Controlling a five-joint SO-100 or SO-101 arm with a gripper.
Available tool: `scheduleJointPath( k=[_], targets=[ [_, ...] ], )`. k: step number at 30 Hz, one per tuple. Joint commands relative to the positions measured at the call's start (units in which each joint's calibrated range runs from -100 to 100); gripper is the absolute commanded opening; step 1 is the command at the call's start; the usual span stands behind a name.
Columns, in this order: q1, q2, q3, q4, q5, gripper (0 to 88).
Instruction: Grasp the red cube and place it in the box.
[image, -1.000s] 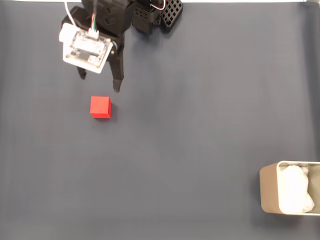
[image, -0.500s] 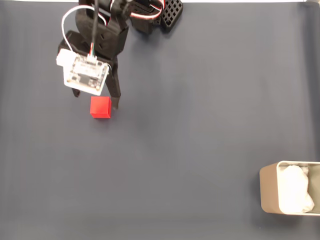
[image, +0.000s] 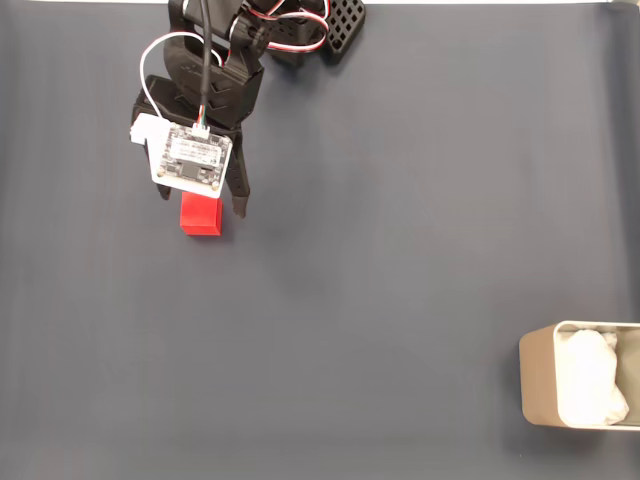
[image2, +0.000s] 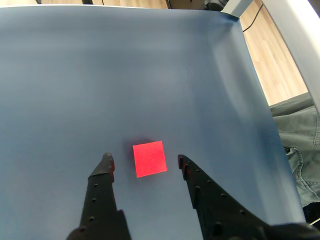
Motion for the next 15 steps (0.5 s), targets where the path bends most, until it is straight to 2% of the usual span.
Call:
scheduleJointPath(
  k=[1,15],
  targets=[
    [0.44,-0.22,0.12,-1.7,0.78,30.3],
    [0.02,2.9,3.68,-5.71,-0.24,30.4]
  ],
)
